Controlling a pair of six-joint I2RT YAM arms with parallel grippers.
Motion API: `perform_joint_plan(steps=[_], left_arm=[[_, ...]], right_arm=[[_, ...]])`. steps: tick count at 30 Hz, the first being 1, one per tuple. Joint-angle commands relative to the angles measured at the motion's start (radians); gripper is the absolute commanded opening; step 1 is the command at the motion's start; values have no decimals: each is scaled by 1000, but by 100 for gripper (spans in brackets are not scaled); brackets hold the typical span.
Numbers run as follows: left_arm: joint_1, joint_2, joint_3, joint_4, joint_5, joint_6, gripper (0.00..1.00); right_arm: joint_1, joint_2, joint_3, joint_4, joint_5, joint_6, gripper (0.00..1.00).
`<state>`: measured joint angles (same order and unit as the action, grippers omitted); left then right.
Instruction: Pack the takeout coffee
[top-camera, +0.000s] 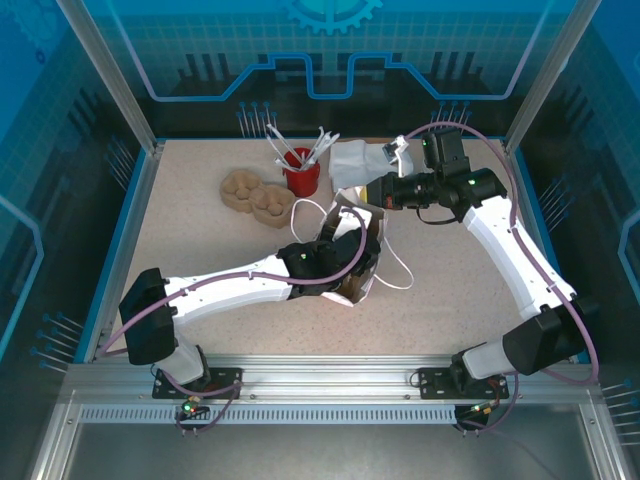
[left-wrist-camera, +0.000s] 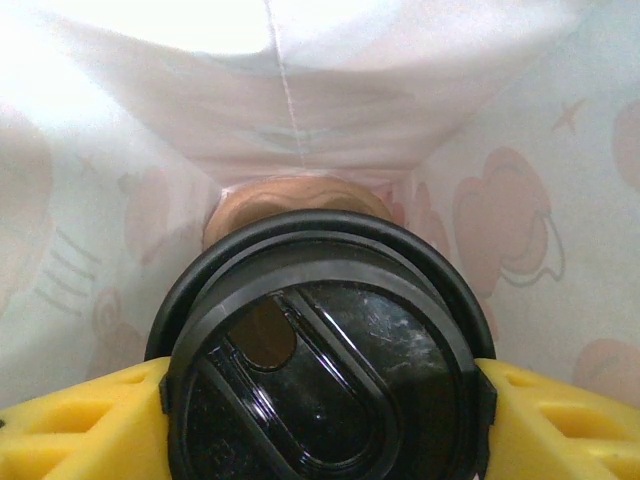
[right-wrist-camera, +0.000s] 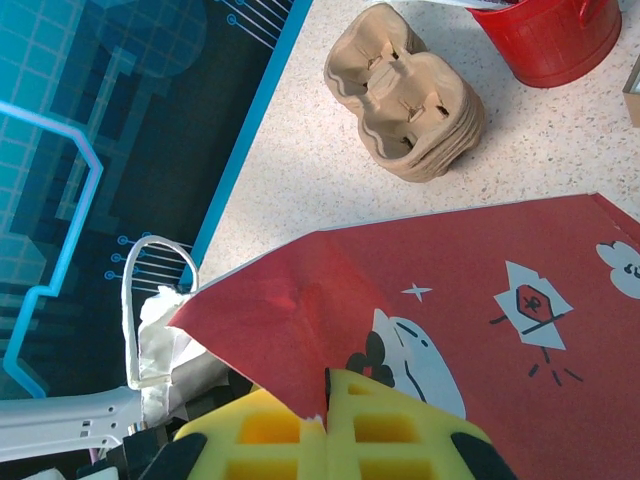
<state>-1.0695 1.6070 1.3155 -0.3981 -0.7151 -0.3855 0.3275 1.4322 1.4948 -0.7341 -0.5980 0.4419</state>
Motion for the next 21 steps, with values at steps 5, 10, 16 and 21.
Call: perform_joint_plan(steps=[5, 10, 16, 21], left_arm=[[17, -25, -16, 57, -35, 30, 69], [19, -25, -12, 56, -33, 27, 69], [28, -11, -14, 60, -22, 22, 69], [32, -6, -12, 40, -17, 4, 69]], right_arm=[[15, 16, -9, -6, -60, 17, 0], [15, 27, 0, -6, -67, 18, 0], [15, 35, 11, -4, -78, 24, 0], [14, 33, 17, 1, -75, 27, 0]])
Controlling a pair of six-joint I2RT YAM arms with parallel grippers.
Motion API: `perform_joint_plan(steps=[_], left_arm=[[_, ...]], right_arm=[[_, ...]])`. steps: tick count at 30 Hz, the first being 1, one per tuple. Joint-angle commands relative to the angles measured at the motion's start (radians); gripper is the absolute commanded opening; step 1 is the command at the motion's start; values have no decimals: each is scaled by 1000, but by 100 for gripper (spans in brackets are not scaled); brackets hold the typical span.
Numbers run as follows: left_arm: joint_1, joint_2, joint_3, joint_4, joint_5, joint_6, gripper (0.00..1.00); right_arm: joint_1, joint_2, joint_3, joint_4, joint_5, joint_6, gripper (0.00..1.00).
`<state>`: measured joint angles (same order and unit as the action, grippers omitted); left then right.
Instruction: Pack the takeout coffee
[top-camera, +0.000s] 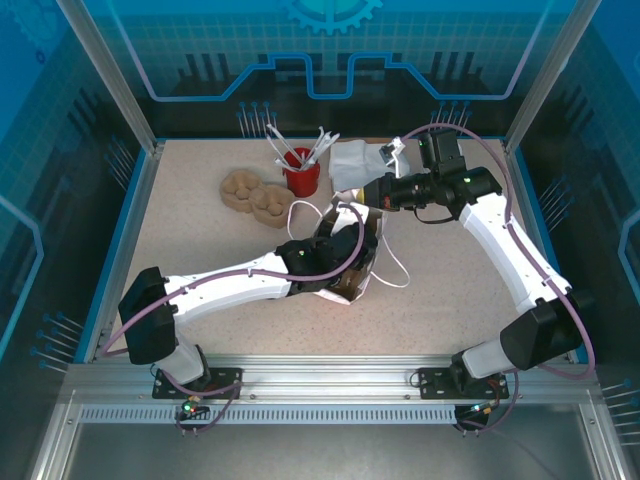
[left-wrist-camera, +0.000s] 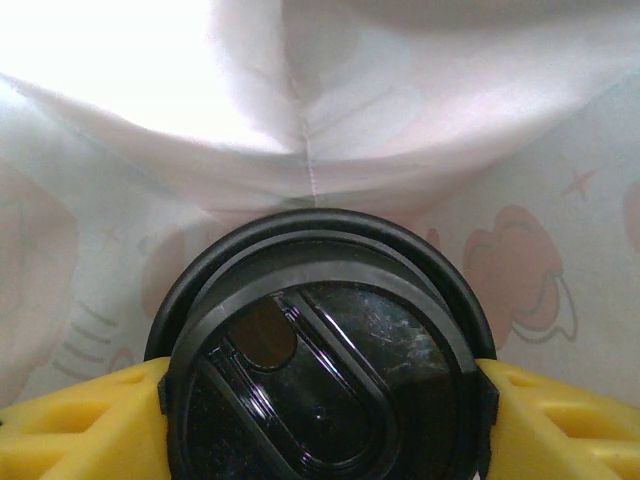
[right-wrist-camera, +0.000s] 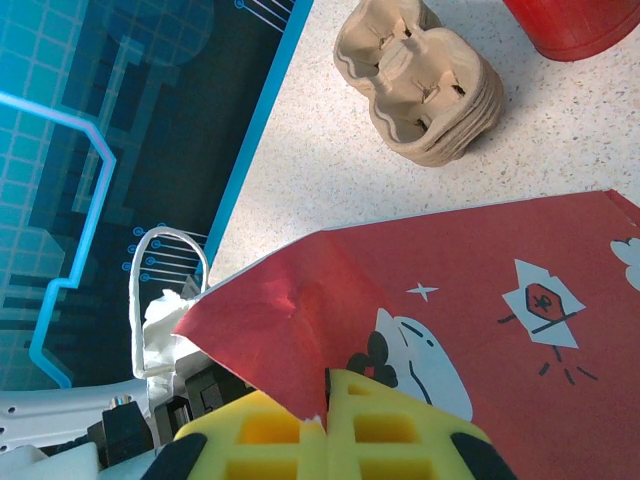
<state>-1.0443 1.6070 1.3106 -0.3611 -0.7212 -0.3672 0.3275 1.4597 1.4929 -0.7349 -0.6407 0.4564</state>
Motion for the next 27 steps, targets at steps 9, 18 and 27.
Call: perform_joint_plan(steps=[9, 18, 27], left_arm=[[7, -6, -17, -14, 5, -41, 69], [7, -17, -56, 2, 13, -59, 69], [18, -15, -58, 3, 20, -69, 69]], right_arm=[[15, -1, 31, 9, -21, 18, 0], [15, 4, 44, 11, -14, 30, 0], [14, -4, 35, 16, -22, 38, 0]])
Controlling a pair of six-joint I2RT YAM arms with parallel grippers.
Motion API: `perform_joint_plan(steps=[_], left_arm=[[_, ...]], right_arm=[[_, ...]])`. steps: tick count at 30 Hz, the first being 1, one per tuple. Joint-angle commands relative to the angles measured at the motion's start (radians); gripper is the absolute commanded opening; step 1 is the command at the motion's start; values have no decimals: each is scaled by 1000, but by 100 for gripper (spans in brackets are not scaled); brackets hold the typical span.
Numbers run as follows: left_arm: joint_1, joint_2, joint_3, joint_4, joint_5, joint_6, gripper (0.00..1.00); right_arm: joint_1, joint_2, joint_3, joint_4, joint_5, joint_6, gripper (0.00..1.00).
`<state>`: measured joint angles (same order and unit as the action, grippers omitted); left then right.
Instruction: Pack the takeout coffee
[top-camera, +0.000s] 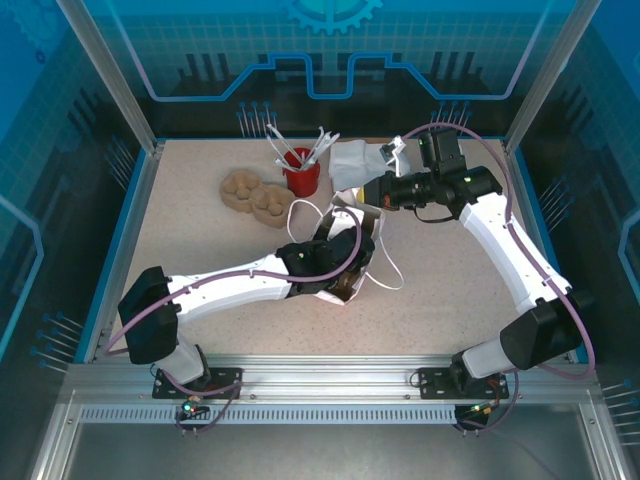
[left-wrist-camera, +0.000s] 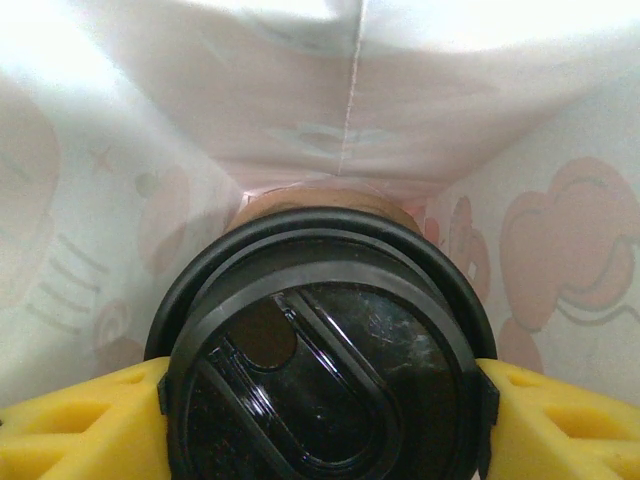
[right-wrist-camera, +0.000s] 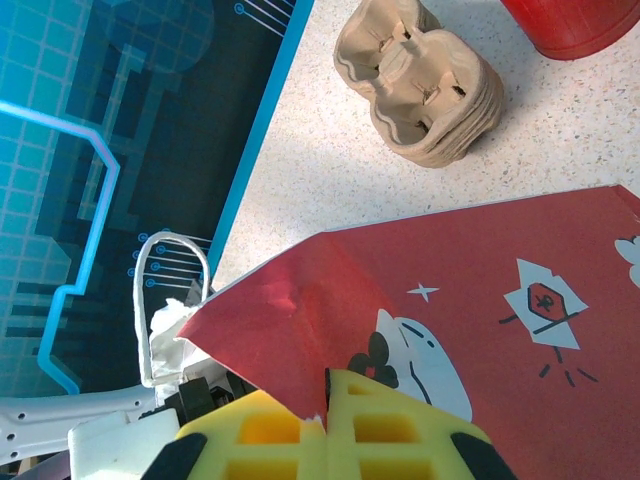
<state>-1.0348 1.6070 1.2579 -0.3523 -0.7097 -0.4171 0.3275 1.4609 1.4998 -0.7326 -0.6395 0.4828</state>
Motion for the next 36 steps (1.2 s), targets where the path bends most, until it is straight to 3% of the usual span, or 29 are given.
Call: perform_joint_plan(steps=[1, 17, 36], left_arm=[[10, -12, 0, -14, 14, -24, 70], [56, 57, 129, -202, 114, -117, 70], [75, 74, 153, -321, 181, -187, 69]], right_arm=[[14, -4, 27, 17, -29, 13, 0], [15, -1, -6, 44, -81, 51, 0], [30, -13, -121, 51, -162, 119, 0]])
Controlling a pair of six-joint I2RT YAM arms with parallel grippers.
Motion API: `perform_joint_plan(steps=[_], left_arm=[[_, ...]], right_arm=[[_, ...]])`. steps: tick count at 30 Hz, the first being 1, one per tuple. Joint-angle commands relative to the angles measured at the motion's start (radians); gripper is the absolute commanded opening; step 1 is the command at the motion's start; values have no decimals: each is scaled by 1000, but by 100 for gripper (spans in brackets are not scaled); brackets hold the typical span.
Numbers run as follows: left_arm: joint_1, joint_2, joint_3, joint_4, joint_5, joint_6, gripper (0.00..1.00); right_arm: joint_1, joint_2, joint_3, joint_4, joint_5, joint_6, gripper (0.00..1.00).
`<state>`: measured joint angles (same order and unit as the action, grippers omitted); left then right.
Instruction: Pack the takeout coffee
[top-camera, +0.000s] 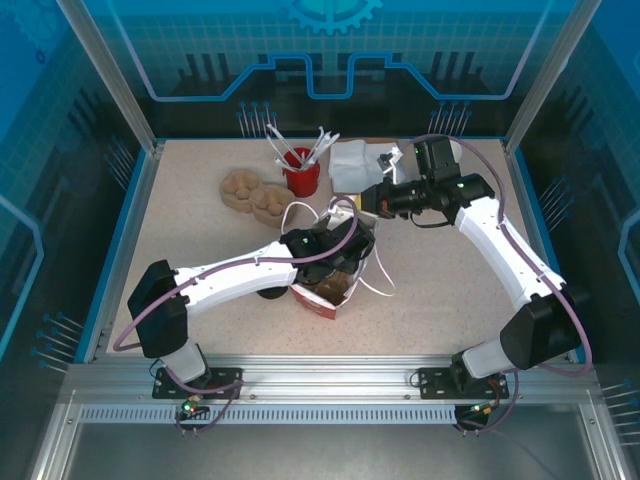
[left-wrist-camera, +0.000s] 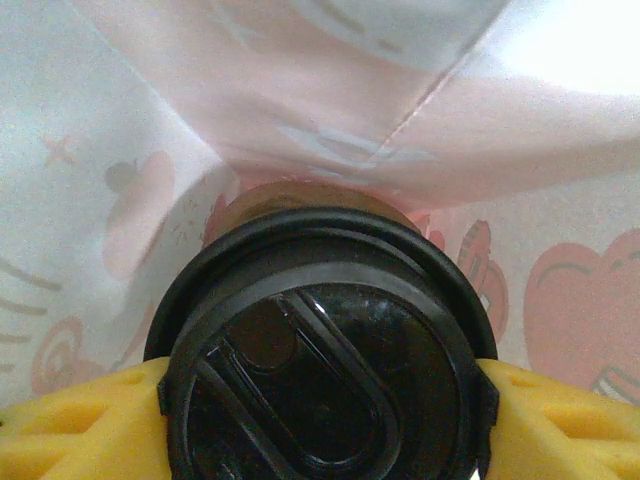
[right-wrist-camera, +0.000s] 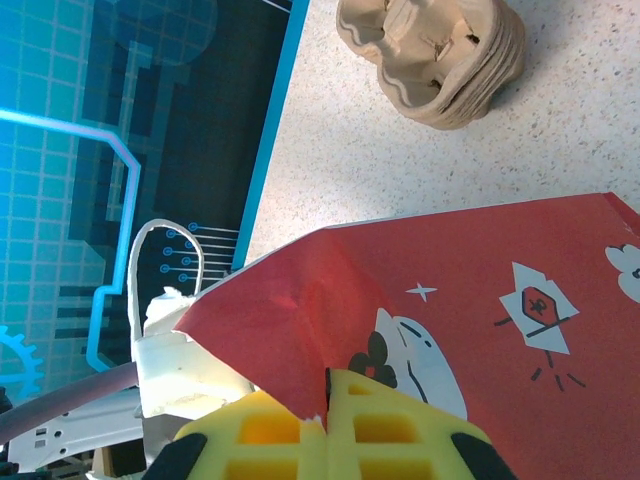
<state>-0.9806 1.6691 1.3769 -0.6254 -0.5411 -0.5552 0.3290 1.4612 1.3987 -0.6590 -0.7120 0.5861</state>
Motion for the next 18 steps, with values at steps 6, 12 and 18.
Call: perform_joint_plan(steps=[6, 12, 18], left_arm=[[29, 32, 48, -83, 51, -68, 69], [43, 73, 82, -108, 88, -69, 69], [66, 111, 109, -126, 125, -71, 69]], right_arm=[[34, -18, -56, -14, -106, 26, 0], [35, -11, -69, -26, -131, 13, 0], [35, -5, -68, -47, -132, -5, 0]])
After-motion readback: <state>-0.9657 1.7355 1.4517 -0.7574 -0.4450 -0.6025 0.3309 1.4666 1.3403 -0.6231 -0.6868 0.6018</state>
